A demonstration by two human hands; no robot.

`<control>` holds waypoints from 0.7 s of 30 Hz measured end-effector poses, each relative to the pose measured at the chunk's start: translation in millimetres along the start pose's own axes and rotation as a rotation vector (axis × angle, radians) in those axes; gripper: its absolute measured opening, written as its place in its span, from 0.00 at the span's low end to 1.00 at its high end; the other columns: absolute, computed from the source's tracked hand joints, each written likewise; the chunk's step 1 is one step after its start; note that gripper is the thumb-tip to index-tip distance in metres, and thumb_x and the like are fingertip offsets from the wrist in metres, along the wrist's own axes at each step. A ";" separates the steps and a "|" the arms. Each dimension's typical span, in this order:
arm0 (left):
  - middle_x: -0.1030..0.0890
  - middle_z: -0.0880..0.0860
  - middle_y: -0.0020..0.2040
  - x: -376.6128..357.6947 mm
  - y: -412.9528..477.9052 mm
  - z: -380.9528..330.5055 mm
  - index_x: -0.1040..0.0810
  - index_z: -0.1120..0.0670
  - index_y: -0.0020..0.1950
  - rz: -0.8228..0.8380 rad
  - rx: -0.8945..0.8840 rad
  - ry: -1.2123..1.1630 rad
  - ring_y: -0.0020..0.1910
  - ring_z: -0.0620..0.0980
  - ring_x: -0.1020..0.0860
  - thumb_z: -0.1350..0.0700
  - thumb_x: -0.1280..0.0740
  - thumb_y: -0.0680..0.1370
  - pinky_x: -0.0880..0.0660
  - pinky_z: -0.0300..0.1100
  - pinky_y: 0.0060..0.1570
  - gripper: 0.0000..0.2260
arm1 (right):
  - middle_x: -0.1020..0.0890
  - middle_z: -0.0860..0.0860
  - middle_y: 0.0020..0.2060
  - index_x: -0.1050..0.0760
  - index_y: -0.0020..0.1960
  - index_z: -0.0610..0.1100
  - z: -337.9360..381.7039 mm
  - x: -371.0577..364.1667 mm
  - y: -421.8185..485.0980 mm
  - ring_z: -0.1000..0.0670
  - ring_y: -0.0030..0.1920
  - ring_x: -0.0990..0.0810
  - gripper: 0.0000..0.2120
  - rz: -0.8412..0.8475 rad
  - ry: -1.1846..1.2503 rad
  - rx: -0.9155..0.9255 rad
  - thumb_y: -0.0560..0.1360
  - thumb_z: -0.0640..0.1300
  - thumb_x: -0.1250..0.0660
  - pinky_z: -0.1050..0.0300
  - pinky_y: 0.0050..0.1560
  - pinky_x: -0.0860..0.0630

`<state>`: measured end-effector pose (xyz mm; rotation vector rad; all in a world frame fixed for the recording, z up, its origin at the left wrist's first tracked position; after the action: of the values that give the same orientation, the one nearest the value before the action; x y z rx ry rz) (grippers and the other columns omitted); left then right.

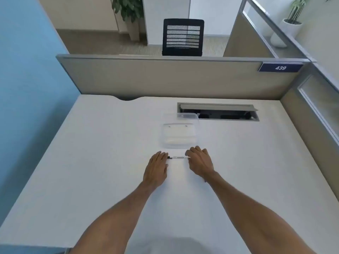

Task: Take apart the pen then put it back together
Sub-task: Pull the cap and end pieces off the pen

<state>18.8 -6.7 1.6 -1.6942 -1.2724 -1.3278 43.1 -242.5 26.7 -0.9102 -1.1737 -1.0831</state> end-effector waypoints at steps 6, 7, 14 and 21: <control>0.18 0.50 0.59 9.2 18.4 -4.0 0.17 0.54 0.63 0.018 0.076 -0.094 0.63 0.56 0.21 0.65 0.28 0.76 0.23 0.50 0.60 0.16 | 0.17 0.51 0.50 0.18 0.54 0.47 -1.8 -3.0 7.4 0.44 0.55 0.21 0.09 0.058 -0.048 -0.093 0.76 0.37 0.27 0.47 0.50 0.29; 0.18 0.50 0.58 8.6 20.2 -4.5 0.17 0.54 0.62 0.006 0.089 -0.098 0.61 0.56 0.21 0.65 0.28 0.76 0.24 0.50 0.57 0.16 | 0.17 0.51 0.49 0.18 0.53 0.47 -2.8 -4.2 7.2 0.44 0.55 0.21 0.09 0.058 -0.052 -0.098 0.76 0.36 0.27 0.48 0.50 0.30; 0.21 0.48 0.53 1.0 26.6 -4.8 0.20 0.50 0.55 -0.008 0.167 -0.081 0.52 0.55 0.23 0.68 0.33 0.77 0.28 0.49 0.50 0.14 | 0.19 0.52 0.48 0.20 0.51 0.48 -8.1 -14.7 7.6 0.44 0.54 0.21 0.10 0.047 -0.028 -0.112 0.74 0.35 0.27 0.48 0.49 0.30; 0.19 0.48 0.54 0.0 25.3 1.1 0.19 0.52 0.56 0.011 0.234 -0.232 0.53 0.54 0.23 0.64 0.35 0.81 0.27 0.50 0.53 0.09 | 0.18 0.54 0.52 0.18 0.55 0.48 -11.6 -5.8 7.2 0.47 0.60 0.23 0.07 0.051 0.163 -0.126 0.80 0.38 0.31 0.50 0.55 0.34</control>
<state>42.9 -14.2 3.4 -1.7200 -1.4837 -0.9539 52.8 -250.7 18.9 -0.9248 -0.9521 -1.1774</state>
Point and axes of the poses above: each hand's wrist, its own y-axis towards the middle knuckle, its own x-axis out of the back of the hand, z = x × y, the point moved 2 cm from there along y, towards the middle knuckle
